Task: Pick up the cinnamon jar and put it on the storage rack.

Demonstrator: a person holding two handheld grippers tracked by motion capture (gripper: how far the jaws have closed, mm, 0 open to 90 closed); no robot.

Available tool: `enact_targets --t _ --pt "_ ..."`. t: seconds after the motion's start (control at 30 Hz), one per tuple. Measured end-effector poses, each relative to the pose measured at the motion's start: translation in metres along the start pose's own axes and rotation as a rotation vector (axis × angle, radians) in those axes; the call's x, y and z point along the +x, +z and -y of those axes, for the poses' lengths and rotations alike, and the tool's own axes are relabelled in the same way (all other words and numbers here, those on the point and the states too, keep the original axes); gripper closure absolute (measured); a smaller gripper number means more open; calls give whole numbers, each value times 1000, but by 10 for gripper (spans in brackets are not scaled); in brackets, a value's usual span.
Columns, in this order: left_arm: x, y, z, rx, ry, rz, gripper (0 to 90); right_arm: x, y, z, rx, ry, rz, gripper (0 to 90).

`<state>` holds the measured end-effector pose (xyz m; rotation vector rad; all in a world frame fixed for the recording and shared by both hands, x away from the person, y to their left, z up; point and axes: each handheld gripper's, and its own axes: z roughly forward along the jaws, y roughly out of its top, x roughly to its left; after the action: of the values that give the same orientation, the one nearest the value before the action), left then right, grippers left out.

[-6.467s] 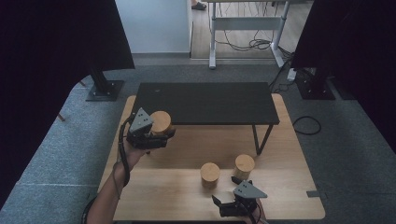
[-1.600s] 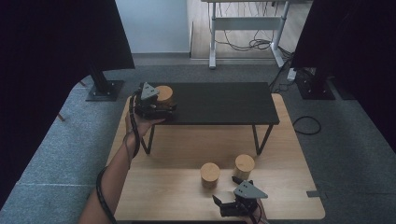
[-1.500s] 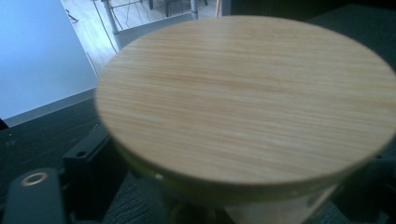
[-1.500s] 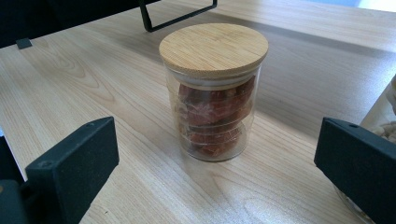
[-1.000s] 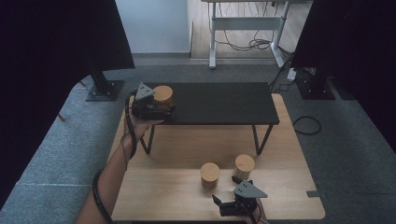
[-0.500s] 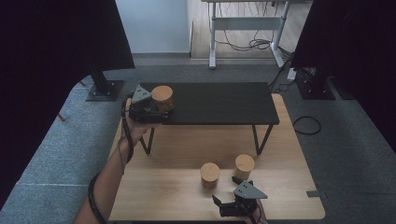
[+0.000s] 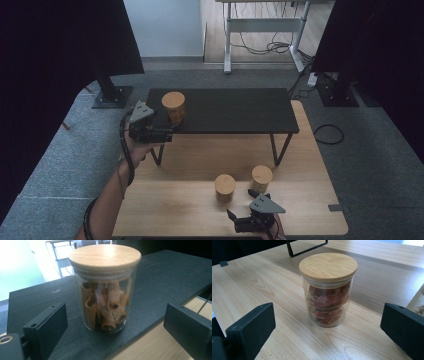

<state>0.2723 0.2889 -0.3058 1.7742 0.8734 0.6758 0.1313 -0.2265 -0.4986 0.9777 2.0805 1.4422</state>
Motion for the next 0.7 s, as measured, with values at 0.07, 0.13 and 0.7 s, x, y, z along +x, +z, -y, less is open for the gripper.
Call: enact_targets --t 0.07,0.13,0.7 --pt "-1 -3 6 -2 4 5 47 0 0 0 0 -2 0 0" --pt "-3 -6 12 -2 10 8 46 0 -1 0 -2 -3 1 0" --pt "-13 -31 67 15 -27 16 51 0 0 0 3 -6 6 0"
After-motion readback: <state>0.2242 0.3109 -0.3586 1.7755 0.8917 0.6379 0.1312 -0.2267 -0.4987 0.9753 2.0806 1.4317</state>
